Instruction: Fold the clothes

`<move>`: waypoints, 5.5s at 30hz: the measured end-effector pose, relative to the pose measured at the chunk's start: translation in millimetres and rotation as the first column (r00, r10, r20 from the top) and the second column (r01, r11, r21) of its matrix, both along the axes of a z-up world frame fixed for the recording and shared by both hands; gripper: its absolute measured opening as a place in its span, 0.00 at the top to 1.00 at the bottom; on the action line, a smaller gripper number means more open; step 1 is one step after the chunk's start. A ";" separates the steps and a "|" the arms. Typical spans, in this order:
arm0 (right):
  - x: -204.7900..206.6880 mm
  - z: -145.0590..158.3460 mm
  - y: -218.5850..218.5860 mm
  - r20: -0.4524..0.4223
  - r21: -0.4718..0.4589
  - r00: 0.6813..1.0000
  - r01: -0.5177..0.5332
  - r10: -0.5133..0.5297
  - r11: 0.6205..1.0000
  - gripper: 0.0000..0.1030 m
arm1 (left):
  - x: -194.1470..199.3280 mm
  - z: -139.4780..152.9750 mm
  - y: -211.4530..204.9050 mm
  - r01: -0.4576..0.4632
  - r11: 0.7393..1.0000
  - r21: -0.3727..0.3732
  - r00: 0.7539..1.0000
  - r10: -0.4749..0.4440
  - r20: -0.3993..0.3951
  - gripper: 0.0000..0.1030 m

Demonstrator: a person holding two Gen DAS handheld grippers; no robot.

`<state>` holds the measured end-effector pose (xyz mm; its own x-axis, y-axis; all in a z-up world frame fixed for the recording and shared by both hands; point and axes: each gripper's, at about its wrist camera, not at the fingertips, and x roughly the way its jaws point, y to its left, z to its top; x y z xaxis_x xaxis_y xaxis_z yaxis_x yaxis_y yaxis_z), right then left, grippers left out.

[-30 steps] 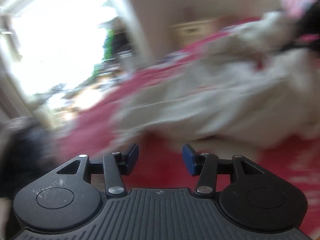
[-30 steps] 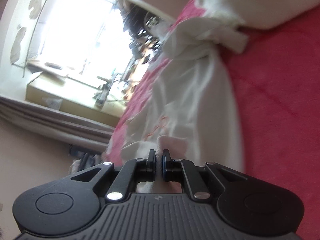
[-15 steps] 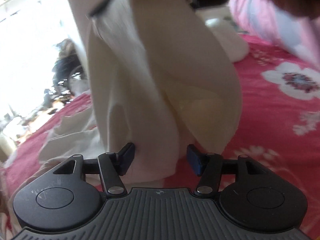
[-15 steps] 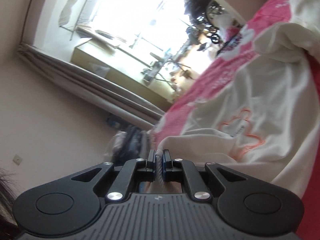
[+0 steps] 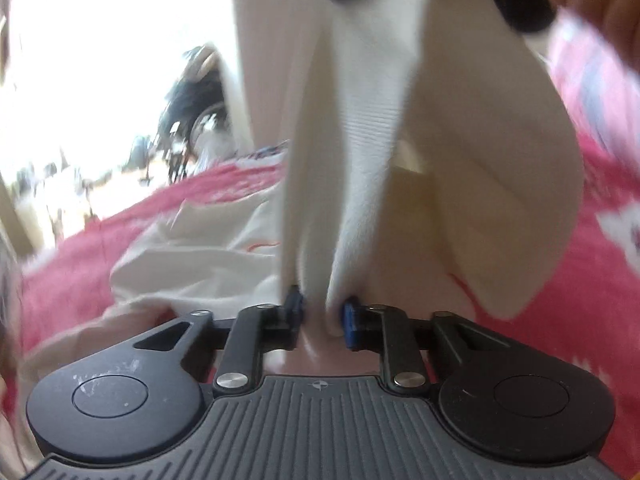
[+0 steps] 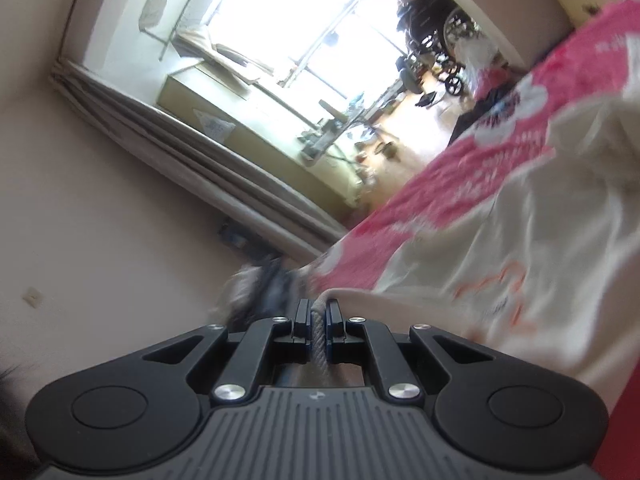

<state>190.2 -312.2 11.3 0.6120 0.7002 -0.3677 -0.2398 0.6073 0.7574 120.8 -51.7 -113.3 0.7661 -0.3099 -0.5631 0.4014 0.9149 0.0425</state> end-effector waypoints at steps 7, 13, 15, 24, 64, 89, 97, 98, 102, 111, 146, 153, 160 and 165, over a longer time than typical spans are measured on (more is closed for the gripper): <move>58.4 -46.1 -23.5 -0.010 -0.302 0.959 0.267 -0.283 0.915 0.55 | 60.9 -30.4 42.3 -0.190 0.979 -0.077 0.943 0.160 -0.291 0.84; -21.0 -44.9 -14.0 0.046 -0.378 0.979 0.202 -0.199 0.904 0.49 | 58.0 -34.3 46.7 -0.161 0.981 -0.110 0.939 0.118 -0.324 0.77; -40.3 -44.0 -7.7 0.045 -0.405 0.983 0.182 -0.179 0.896 0.48 | 56.1 -34.1 46.1 -0.155 0.979 -0.130 0.934 0.103 -0.342 0.69; -59.0 -52.1 6.3 -0.045 -0.410 0.964 0.223 -0.264 0.884 0.39 | 61.3 -38.1 33.4 -0.174 0.976 -0.133 0.925 0.116 -0.361 0.75; -178.9 48.1 -12.5 0.442 -0.857 0.882 0.360 0.166 0.369 0.95 | -58.0 113.3 94.0 0.011 1.000 0.018 1.000 -0.012 0.014 0.99; -82.9 -61.9 -5.0 -0.008 -0.545 0.995 0.076 -0.096 0.835 0.42 | -50.9 -15.2 149.2 -0.169 0.985 -0.033 0.911 0.143 -0.386 1.00; -87.3 -125.7 39.9 -0.079 -0.707 0.990 0.026 -0.116 0.707 0.62 | -49.7 -19.1 153.8 -0.222 0.973 -0.071 0.908 0.179 -0.379 1.00; -88.6 -125.1 35.4 -0.080 -0.698 0.989 0.036 -0.127 0.716 0.77 | -50.4 -18.2 154.4 -0.225 0.972 -0.074 0.909 0.182 -0.376 1.00; -98.5 -113.4 16.5 -0.067 -0.655 0.983 0.085 -0.169 0.750 0.94 | -54.2 -12.2 155.1 -0.226 0.970 -0.093 0.918 0.180 -0.354 1.00; -207.7 -9.0 -26.0 0.089 -0.625 0.962 0.256 -0.258 0.738 0.98 | -91.8 17.7 141.1 -0.054 0.988 -0.147 0.948 0.004 -0.319 1.00; -212.3 -93.4 -19.3 0.175 -0.875 0.971 0.230 -0.165 0.427 1.00 | -105.4 -1.4 103.6 0.108 0.994 0.007 0.945 -0.101 -0.312 0.61; -230.7 -117.1 -85.1 0.033 -0.787 0.885 0.309 -0.464 0.534 1.00 | -123.5 -11.4 65.0 0.297 0.946 0.128 0.933 -0.259 -0.249 0.53; -225.4 -109.0 -85.3 0.071 -0.759 0.881 0.352 -0.467 0.548 1.00 | -141.5 -12.1 42.2 0.367 0.894 0.258 0.928 -0.332 -0.169 0.53; -227.7 -88.9 -97.9 0.110 -0.696 0.862 0.423 -0.495 0.580 1.00 | -153.3 -23.8 23.6 0.415 0.842 0.346 0.910 -0.391 -0.141 0.52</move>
<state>-37.5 -410.2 -77.6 0.7198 -0.1346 -0.6810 0.2629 0.9608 0.0880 -32.6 -28.1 -137.0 0.5780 -0.3499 -0.7372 0.7439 0.5973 0.2998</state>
